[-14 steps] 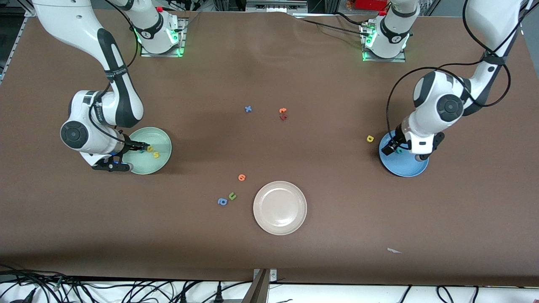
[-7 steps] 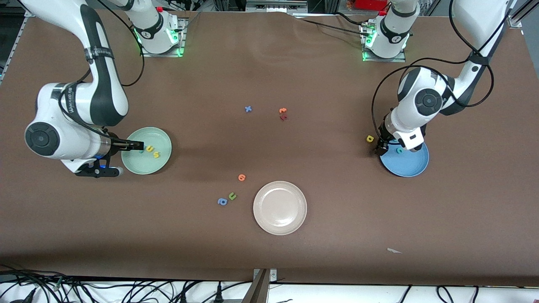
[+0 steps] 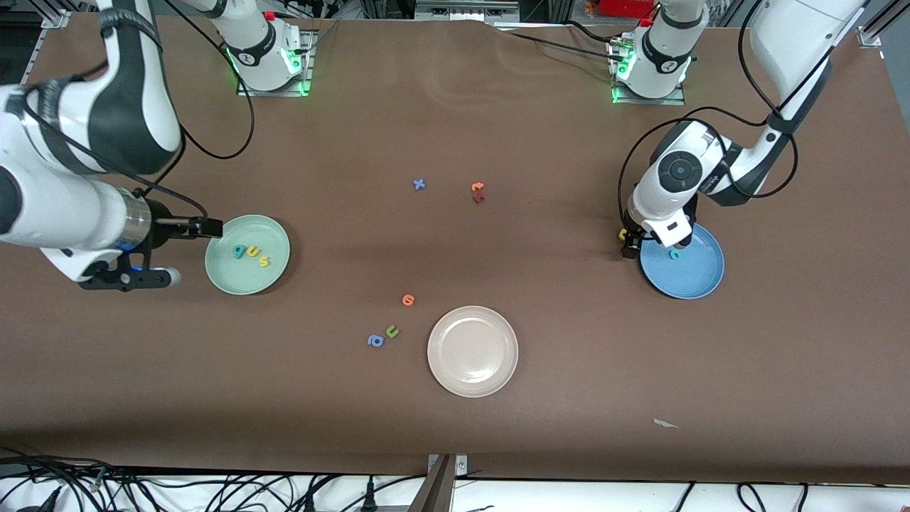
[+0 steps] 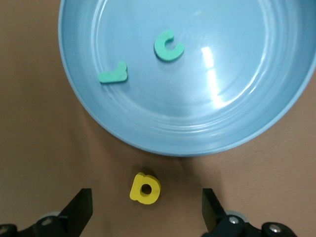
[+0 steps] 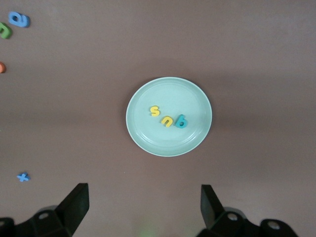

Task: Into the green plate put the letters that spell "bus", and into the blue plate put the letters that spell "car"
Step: 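Return the right arm to rest while the left gripper reaches the yellow a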

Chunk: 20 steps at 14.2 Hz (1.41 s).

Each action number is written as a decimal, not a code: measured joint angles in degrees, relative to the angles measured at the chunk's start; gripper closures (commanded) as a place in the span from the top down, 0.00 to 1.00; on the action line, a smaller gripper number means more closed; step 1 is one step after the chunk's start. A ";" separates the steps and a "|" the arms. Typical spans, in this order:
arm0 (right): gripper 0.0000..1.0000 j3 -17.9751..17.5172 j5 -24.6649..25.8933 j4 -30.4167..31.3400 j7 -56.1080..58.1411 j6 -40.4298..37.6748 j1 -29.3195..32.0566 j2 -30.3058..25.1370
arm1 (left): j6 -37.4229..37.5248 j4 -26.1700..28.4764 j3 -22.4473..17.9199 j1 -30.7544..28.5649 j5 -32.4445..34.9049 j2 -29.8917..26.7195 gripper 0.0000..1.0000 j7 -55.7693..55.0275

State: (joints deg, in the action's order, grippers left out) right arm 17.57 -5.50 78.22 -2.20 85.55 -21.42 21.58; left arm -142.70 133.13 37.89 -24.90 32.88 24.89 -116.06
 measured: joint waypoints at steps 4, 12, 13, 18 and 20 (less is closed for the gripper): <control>1.00 -8.60 0.35 -0.22 -2.05 -2.32 7.41 -4.51 | -0.16 -0.01 0.01 0.58 0.58 1.19 0.98 -1.04; 1.00 -22.99 5.44 18.86 -8.49 9.24 20.13 -16.53 | -0.45 -0.15 -0.35 -0.07 3.24 2.58 0.82 -1.84; 1.00 -23.00 5.48 20.70 -8.49 10.36 20.57 -18.57 | -0.53 -0.21 -0.34 -0.07 3.24 2.58 0.81 -1.86; 1.00 -18.63 5.42 19.54 -5.12 8.97 21.86 -24.88 | -0.66 -0.28 -0.34 -0.09 3.24 2.73 0.81 -1.91; 1.00 -17.68 5.42 18.19 -1.13 7.47 21.85 -25.15 | -1.13 -0.27 -0.34 -0.30 3.24 2.87 0.80 -1.98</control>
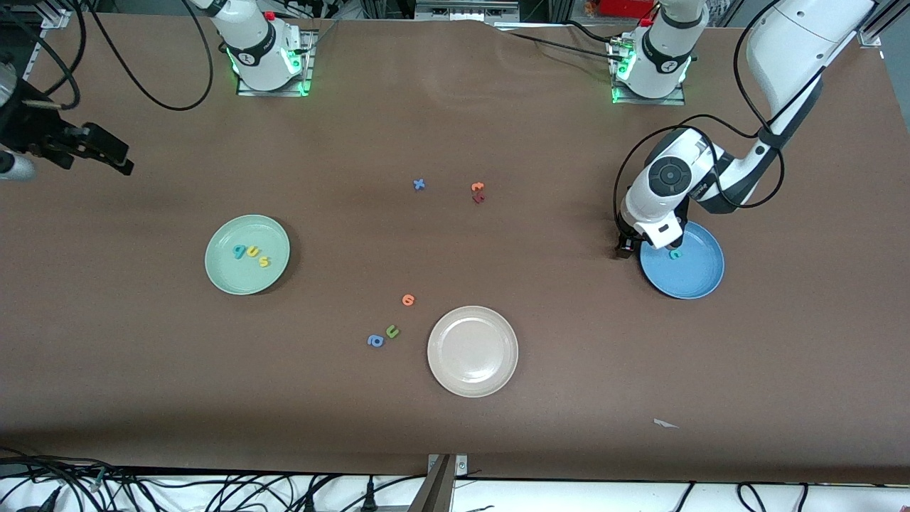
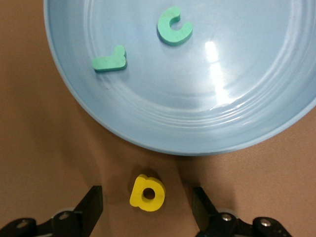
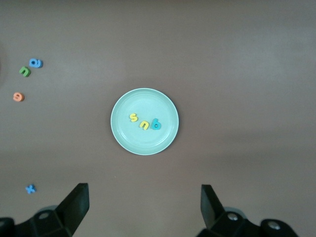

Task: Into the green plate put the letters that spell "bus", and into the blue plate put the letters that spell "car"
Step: 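Return the right arm to rest while the left gripper reaches the yellow a, then close the left gripper around the yellow a beside the blue plate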

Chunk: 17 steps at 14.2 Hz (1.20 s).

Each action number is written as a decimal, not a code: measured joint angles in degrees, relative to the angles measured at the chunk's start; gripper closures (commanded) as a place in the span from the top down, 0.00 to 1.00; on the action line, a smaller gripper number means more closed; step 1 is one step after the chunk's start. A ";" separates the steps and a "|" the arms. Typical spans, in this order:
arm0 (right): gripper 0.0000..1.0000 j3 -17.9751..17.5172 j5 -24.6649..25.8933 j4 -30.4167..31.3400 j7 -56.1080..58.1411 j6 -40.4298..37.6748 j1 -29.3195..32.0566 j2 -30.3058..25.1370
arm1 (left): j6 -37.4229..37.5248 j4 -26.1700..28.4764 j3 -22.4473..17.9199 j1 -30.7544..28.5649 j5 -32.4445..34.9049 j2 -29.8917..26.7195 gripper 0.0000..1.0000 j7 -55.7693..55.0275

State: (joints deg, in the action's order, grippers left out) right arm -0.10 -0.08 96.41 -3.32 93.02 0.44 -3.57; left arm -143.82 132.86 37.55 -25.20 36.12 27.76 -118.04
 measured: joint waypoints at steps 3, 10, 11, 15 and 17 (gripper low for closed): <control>1.00 2.48 -0.05 -0.04 2.76 -1.94 -0.13 0.59 | -1.69 0.09 -0.06 -0.81 0.00 0.95 0.67 -0.02; 1.00 2.75 -0.06 -0.43 3.06 -1.92 -1.85 2.52 | -1.89 0.10 0.06 -1.06 0.00 1.11 0.00 -0.02; 1.00 2.77 -0.05 -0.43 3.06 -1.92 -1.85 2.56 | -1.89 0.10 0.06 -1.06 0.00 1.11 0.00 -0.02; 1.00 2.87 -0.04 -0.54 3.06 -1.83 -1.84 2.57 | -2.65 -1.01 0.23 -1.04 0.00 1.18 0.00 -0.02; 1.00 3.02 -0.04 -0.58 3.07 -1.39 -1.84 2.60 | -2.88 -3.95 0.98 -1.13 0.00 1.20 0.00 -0.02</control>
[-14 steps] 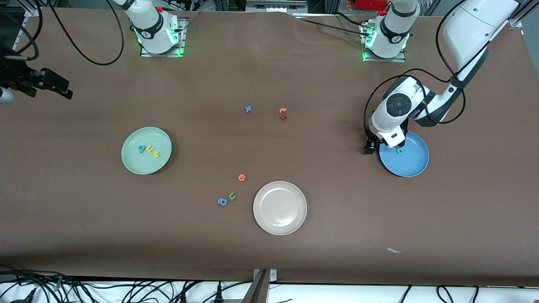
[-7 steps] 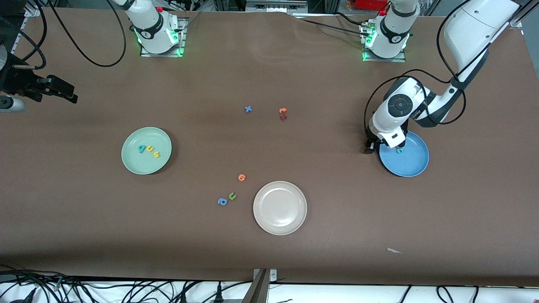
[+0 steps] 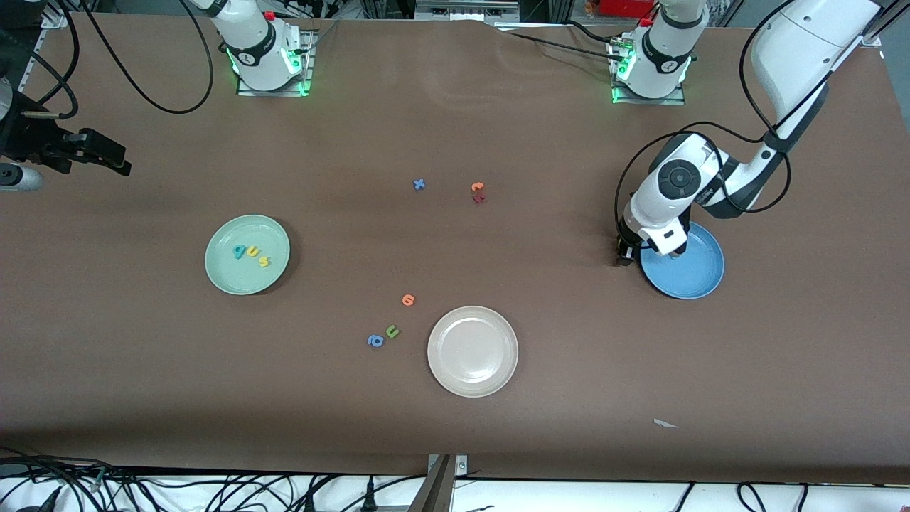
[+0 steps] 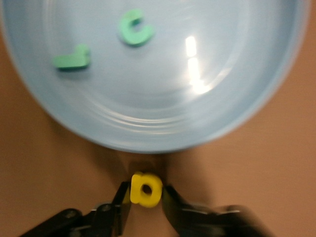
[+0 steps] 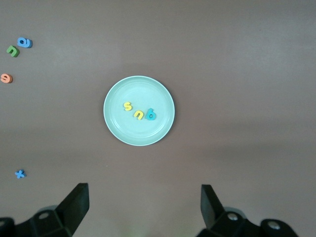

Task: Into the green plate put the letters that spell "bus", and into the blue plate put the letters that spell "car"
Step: 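Close the left gripper around the yellow a beside the blue plate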

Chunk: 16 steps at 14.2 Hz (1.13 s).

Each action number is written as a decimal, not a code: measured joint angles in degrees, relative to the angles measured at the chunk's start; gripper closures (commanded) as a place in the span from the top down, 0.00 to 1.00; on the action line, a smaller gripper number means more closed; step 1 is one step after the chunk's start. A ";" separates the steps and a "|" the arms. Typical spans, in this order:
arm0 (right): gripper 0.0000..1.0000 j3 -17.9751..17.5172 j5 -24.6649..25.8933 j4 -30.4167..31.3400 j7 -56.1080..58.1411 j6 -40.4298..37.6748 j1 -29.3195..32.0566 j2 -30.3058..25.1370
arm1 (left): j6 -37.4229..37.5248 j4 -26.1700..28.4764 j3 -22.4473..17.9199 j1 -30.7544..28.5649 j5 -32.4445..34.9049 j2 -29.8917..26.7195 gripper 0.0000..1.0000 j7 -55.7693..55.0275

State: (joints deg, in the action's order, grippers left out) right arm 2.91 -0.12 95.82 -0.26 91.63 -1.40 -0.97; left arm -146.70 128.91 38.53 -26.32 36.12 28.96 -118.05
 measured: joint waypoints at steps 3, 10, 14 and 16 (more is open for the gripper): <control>1.00 -0.01 0.00 -0.01 0.01 0.17 -0.11 0.11 | 0.61 -3.76 2.87 -1.73 0.00 -0.09 0.00 -0.02; 1.00 -0.07 0.22 -0.09 0.04 0.23 -0.23 0.23 | 4.39 -4.32 7.88 -8.74 0.00 0.03 0.42 3.00; 1.00 -0.13 0.23 -0.10 0.05 0.22 -0.26 0.23 | 4.67 -3.65 8.11 -8.73 0.00 0.14 0.48 3.12; 1.00 -0.15 0.23 -0.10 0.05 0.21 -0.27 0.23 | 4.77 -2.95 8.14 -8.72 0.00 0.23 0.49 3.12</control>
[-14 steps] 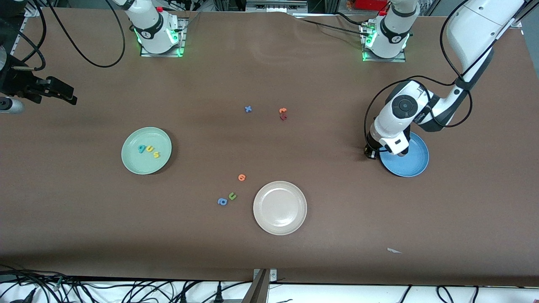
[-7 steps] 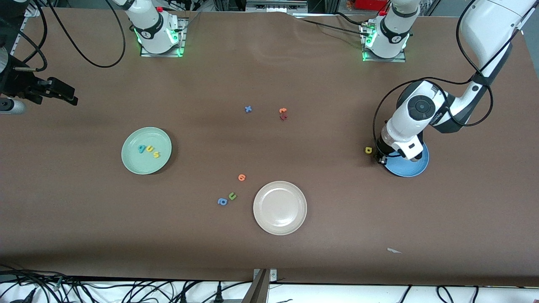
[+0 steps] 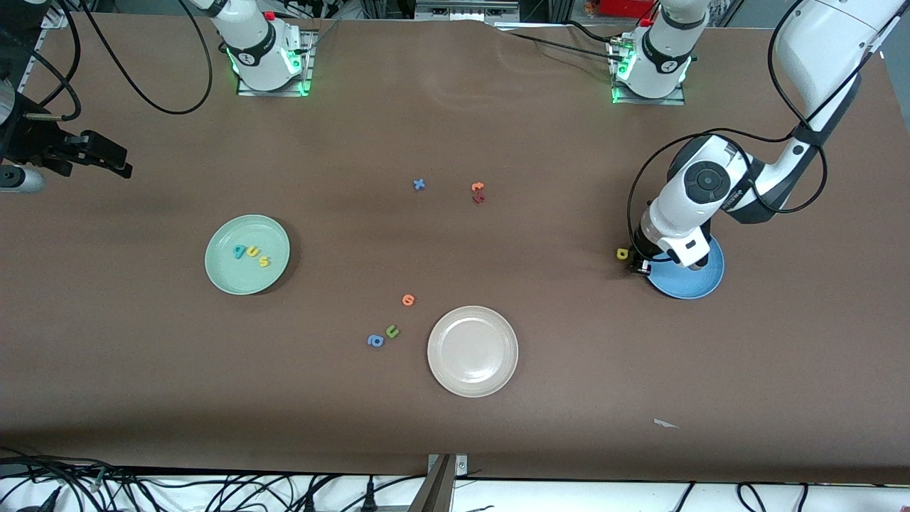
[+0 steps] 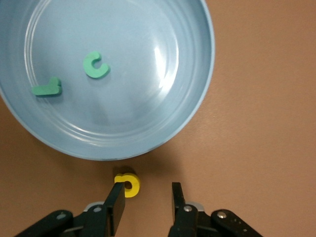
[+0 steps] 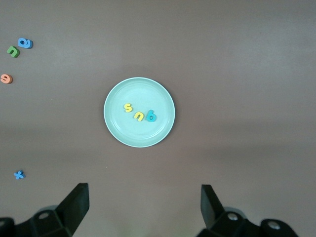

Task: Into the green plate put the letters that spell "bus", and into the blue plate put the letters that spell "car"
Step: 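Close the left gripper around the yellow a beside the blue plate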

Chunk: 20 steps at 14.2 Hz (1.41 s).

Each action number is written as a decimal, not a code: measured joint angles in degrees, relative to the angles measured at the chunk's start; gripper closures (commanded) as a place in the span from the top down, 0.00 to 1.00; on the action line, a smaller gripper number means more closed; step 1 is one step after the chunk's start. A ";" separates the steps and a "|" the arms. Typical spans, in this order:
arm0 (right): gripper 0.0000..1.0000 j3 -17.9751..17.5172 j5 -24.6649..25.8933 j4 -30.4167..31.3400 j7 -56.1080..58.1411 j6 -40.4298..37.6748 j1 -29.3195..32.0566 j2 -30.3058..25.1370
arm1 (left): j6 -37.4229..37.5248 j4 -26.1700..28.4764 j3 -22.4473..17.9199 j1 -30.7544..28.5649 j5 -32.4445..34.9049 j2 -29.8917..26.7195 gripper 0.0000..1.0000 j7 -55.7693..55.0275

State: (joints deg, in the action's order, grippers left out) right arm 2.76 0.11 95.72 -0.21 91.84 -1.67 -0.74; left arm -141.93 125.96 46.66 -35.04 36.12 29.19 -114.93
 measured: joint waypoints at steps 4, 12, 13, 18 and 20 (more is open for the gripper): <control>1.00 -0.01 0.00 0.00 0.00 -0.06 0.00 0.01 | 0.04 1.52 0.06 0.28 0.00 1.31 0.49 -0.45; 1.00 -0.01 0.00 0.00 0.04 -0.09 -0.01 0.03 | 0.04 1.80 -0.05 1.07 0.00 3.66 0.52 -1.50; 1.00 -0.01 0.00 0.00 0.04 -0.09 -0.01 0.03 | 0.04 1.80 -0.08 0.99 0.00 3.66 0.54 -1.50; 1.00 -0.01 0.00 0.00 0.04 -0.09 -0.01 0.03 | 0.04 1.77 -0.63 0.67 2.05 3.67 0.59 -1.81; 1.00 -0.01 0.00 0.00 0.04 -0.09 -0.01 0.03 | 0.04 1.73 -0.63 0.67 2.05 3.67 0.59 -1.83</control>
State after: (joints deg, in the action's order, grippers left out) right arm 2.76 0.11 95.72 -0.18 91.74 -1.68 -0.71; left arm -141.89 127.68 46.03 -34.37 38.17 32.86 -116.76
